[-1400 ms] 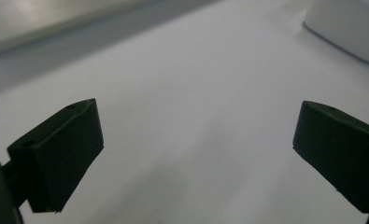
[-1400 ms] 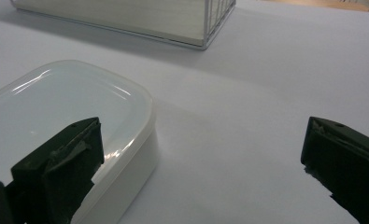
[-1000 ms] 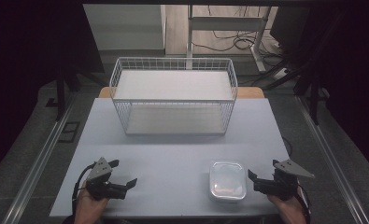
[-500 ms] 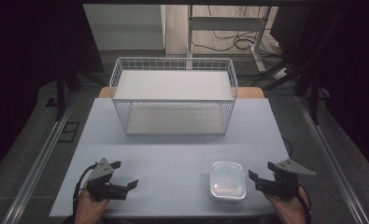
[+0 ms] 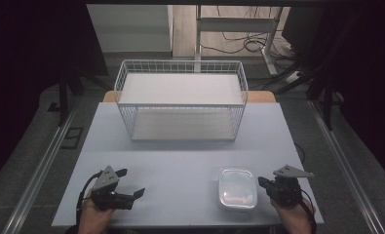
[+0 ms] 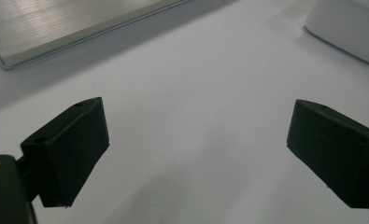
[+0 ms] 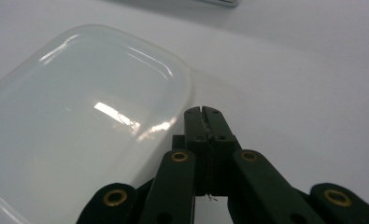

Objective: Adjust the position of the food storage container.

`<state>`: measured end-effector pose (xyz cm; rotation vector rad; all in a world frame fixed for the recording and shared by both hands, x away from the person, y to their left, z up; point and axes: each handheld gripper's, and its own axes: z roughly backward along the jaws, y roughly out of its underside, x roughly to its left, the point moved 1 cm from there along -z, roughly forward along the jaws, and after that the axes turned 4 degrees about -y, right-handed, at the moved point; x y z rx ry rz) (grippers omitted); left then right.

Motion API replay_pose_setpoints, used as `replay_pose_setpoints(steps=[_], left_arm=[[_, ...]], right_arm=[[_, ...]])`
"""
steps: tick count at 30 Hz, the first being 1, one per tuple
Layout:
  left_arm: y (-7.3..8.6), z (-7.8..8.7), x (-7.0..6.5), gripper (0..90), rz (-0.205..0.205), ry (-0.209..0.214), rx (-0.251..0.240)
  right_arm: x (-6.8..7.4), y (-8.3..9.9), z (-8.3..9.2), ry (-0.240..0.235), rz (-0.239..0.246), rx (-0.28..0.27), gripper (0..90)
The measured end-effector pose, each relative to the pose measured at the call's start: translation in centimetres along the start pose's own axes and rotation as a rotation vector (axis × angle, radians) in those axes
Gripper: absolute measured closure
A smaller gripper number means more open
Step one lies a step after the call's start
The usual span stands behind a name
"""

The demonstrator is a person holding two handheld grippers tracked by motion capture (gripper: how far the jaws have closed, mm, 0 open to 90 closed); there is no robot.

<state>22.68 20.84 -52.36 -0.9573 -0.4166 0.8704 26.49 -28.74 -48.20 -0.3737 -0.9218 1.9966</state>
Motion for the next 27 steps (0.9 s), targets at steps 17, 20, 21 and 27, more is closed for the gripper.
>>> replay_pose_setpoints(steps=[17,20,21,27], left_arm=[[0.1,-0.2,0.0,4.7,-0.008,-0.028,0.013],[0.1,-0.2,0.1,4.7,-0.005,-0.029,0.014],[0.1,-0.1,0.1,4.7,-0.004,-0.030,0.013],[0.1,-0.1,0.2,4.6,-0.002,-0.036,0.013]], right_arm=[[1.6,-4.3,-4.7,-0.091,0.087,0.014,89.4],[2.1,-5.0,-5.6,-0.115,0.109,0.020,89.4],[2.2,-5.0,-5.6,-0.113,0.112,0.016,89.4],[2.1,-3.8,-2.2,-0.081,0.104,-0.017,89.4]])
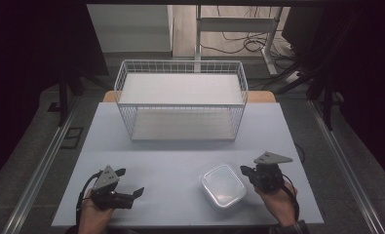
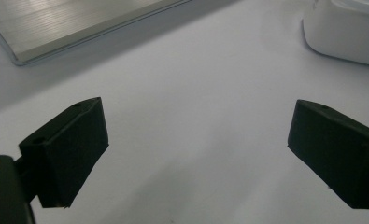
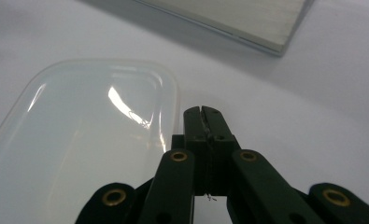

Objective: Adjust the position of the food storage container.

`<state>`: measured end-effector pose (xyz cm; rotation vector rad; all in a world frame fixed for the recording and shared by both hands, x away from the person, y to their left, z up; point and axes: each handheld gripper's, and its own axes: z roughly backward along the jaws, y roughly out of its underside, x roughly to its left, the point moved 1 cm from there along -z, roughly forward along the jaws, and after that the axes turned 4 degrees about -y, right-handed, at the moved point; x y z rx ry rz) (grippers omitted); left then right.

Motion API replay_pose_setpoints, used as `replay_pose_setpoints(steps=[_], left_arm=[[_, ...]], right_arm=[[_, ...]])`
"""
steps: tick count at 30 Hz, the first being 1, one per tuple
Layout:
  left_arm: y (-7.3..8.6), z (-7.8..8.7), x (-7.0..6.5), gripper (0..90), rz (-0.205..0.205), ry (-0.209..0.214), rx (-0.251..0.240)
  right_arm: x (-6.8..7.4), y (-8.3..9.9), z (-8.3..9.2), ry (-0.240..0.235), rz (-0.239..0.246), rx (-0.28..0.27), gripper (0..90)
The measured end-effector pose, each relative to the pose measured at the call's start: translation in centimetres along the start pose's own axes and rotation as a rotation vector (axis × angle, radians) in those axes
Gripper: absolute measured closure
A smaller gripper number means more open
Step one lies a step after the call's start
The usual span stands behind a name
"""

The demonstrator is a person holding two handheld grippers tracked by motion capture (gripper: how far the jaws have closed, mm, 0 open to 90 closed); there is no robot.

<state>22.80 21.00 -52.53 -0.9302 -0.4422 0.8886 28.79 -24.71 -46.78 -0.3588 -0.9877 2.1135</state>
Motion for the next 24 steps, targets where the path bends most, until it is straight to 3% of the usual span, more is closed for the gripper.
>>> replay_pose_setpoints(steps=[5,8,16,24], left_arm=[[0.0,0.0,0.0,4.4,0.000,-0.003,0.000],[0.0,0.0,0.0,4.4,0.002,-0.004,-0.002],[0.0,0.1,0.3,3.9,0.017,-0.008,-0.012],[-0.1,0.0,0.2,3.3,0.005,-0.009,-0.009]], right_arm=[[1.2,2.5,2.8,0.005,-0.005,0.012,89.4],[2.3,4.2,4.1,-0.034,-0.026,0.030,89.4],[3.9,6.0,3.0,-0.103,-0.044,0.119,89.4],[2.9,4.7,1.1,-0.100,-0.042,0.113,89.4]])
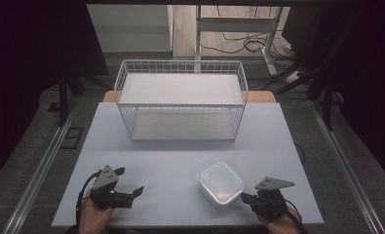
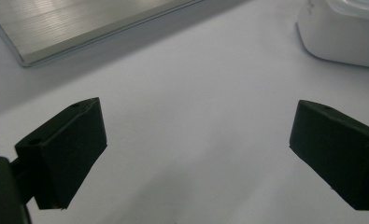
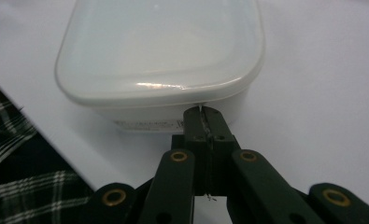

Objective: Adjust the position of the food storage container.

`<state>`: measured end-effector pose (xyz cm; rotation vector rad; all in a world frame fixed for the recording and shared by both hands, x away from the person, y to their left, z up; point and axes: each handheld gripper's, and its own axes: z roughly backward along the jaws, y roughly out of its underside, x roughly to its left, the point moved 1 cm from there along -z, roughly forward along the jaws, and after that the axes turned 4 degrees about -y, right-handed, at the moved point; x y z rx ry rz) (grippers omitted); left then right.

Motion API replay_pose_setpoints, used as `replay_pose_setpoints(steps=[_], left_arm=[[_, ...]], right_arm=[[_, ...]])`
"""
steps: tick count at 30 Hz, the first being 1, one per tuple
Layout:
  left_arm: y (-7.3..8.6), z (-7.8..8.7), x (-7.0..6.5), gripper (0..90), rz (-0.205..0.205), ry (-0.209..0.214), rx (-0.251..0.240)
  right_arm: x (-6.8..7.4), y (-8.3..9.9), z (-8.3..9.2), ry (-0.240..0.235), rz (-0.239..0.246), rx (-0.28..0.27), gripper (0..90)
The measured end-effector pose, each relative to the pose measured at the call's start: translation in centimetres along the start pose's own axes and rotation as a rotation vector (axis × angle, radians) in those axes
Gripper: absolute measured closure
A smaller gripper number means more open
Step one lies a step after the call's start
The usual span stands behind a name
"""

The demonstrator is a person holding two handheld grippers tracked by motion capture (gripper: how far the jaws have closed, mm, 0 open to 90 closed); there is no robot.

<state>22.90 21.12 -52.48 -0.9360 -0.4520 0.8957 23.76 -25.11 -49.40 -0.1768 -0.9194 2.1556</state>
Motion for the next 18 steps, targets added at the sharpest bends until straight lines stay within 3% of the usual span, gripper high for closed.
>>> replay_pose_setpoints(steps=[9,18], left_arm=[[0.0,0.0,0.0,3.2,0.002,0.000,-0.002],[0.0,-0.1,0.0,3.1,0.004,0.006,0.003]], right_arm=[[-1.7,-3.2,-3.0,0.001,0.004,-0.003,89.4],[-1.6,-5.5,-5.3,-0.031,0.037,0.000,89.4]])
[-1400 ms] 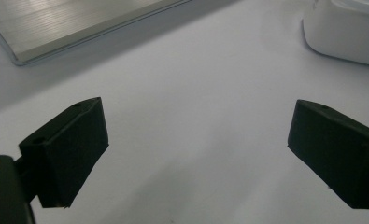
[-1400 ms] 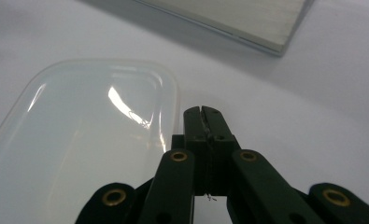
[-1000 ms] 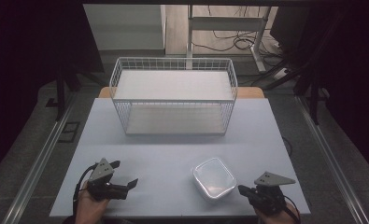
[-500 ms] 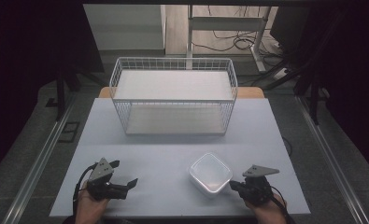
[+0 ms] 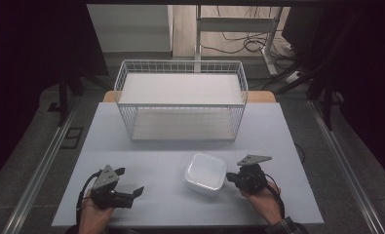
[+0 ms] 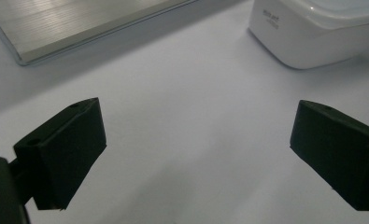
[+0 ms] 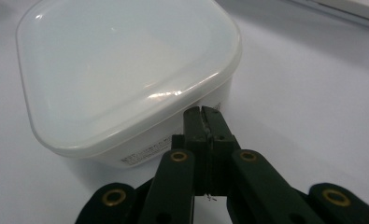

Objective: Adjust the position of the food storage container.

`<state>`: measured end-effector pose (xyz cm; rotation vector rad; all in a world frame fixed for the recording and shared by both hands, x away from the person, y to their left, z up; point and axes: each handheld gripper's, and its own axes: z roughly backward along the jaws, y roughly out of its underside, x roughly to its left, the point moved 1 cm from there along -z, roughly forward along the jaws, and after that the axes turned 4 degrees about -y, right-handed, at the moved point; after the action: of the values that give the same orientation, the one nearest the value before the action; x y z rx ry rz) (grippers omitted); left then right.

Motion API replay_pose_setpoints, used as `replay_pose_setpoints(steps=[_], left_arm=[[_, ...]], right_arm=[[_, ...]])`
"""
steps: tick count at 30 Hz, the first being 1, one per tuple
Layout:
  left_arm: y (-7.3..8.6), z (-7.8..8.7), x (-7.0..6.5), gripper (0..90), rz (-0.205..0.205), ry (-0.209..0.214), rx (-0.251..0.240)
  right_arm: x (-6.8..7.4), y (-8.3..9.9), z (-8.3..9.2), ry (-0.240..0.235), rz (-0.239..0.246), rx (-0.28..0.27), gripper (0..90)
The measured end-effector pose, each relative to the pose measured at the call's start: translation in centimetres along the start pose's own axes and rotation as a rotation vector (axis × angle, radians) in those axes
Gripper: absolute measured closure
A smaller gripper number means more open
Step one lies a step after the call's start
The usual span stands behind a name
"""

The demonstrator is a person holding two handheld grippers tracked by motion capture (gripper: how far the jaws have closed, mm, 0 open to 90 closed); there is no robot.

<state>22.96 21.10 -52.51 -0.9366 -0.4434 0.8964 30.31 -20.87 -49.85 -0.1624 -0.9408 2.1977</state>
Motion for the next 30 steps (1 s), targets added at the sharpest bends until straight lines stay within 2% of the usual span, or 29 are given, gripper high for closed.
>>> replay_pose_setpoints(steps=[6,14,18,21,24,26,30], left_arm=[[0.0,0.0,0.0,3.1,0.000,0.004,0.001],[0.0,-0.1,-0.1,3.1,-0.009,0.008,0.007],[0.0,-0.1,-0.1,3.1,-0.007,0.008,0.006],[0.0,-0.1,-0.1,3.2,-0.002,0.013,0.008],[0.0,-0.2,-0.2,3.6,0.001,0.021,0.020],[-0.1,-0.2,-0.3,3.8,0.000,0.023,0.024],[-0.1,-0.3,-0.4,3.7,-0.005,0.023,0.028]], right_arm=[[1.0,-1.7,-1.9,-0.027,0.040,-0.004,89.4],[1.6,-3.5,-3.8,-0.023,0.072,-0.002,89.4],[1.6,-3.5,-3.9,-0.028,0.070,-0.008,89.4],[1.7,-3.2,-3.1,-0.022,0.072,-0.028,89.1],[1.7,-2.7,-1.7,-0.011,0.088,-0.056,82.3],[1.7,-2.1,-0.8,-0.005,0.114,-0.073,73.1],[1.8,-0.9,0.3,0.009,0.129,-0.093,50.6]])
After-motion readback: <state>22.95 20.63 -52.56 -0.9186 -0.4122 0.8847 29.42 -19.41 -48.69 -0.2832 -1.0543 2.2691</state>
